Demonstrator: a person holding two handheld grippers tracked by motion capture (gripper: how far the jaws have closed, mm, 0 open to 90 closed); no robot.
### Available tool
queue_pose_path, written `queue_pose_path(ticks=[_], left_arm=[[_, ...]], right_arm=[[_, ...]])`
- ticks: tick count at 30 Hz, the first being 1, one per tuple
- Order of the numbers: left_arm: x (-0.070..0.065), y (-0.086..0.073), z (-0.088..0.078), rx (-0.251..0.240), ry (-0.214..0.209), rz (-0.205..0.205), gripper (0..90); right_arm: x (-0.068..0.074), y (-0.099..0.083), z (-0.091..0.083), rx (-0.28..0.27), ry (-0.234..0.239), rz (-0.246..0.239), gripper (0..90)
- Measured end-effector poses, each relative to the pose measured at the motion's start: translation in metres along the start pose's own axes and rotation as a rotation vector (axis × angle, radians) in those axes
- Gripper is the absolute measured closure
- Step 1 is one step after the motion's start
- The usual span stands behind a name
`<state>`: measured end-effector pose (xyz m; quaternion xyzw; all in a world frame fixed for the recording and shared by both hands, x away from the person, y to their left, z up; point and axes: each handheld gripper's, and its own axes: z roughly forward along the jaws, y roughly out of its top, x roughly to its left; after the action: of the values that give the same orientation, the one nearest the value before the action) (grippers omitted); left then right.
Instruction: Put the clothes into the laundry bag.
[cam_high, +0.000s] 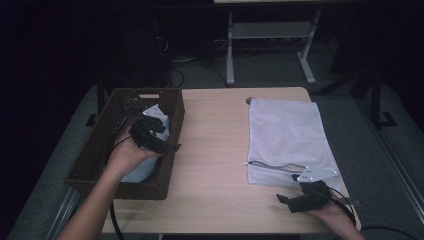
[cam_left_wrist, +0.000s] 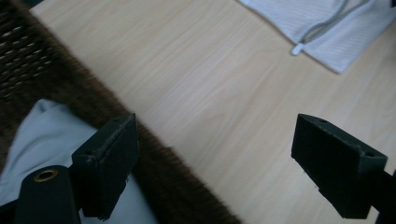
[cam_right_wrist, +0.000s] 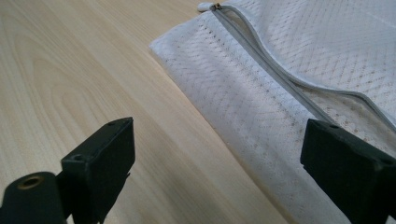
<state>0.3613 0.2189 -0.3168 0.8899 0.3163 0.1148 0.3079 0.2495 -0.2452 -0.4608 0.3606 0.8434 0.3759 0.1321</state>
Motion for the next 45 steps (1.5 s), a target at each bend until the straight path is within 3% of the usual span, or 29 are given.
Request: queue_pose_path(ticks=[1,3,5,6,7,9,15,22,27,30,36,42,45], left_arm=[[0.013,-0.005,0.000,0.004,0.022,-0.022,13.2],[0.020,-0.008,0.000,0.006,0.036,-0.035,13.0],[0.040,-0.018,0.000,0.012,0.077,-0.068,12.1],[0.040,-0.018,0.000,0.012,0.077,-0.068,11.9],[0.050,-0.023,0.001,0.019,0.104,-0.083,11.5],[0.057,-0.028,0.002,0.031,0.128,-0.088,11.3],[0.089,-0.051,0.011,0.082,0.150,-0.156,10.2],[0.102,-0.064,0.025,0.148,0.157,-0.188,10.1],[0.110,-0.077,0.049,0.236,0.156,-0.206,9.7],[0.110,-0.080,0.056,0.260,0.157,-0.206,9.4],[0.119,-0.092,0.070,0.296,0.127,-0.246,9.0],[0.115,-0.093,0.077,0.324,0.157,-0.205,8.9],[0.114,-0.092,0.078,0.333,0.152,-0.196,13.9]], right_arm=[[0.000,0.000,0.000,0.001,-0.001,0.000,9.2],[-0.001,0.000,0.000,0.003,0.000,-0.001,9.2],[-0.001,0.000,0.000,0.000,-0.001,0.001,9.2],[-0.001,0.000,0.000,0.000,-0.001,0.001,9.2],[-0.001,-0.001,0.000,0.000,-0.004,0.003,9.2],[-0.001,-0.001,0.000,0.001,-0.005,0.005,9.1],[-0.002,-0.002,0.001,0.006,-0.002,0.004,8.7],[-0.002,-0.002,0.001,0.006,0.001,0.005,8.3],[-0.001,-0.002,0.002,0.016,0.005,-0.002,8.0],[-0.002,-0.002,0.003,0.018,0.005,-0.003,8.0],[-0.001,-0.002,0.004,0.024,0.012,-0.007,8.0],[0.000,-0.003,0.005,0.037,0.016,-0.012,8.0],[0.001,-0.003,0.006,0.042,0.018,-0.016,8.0]])
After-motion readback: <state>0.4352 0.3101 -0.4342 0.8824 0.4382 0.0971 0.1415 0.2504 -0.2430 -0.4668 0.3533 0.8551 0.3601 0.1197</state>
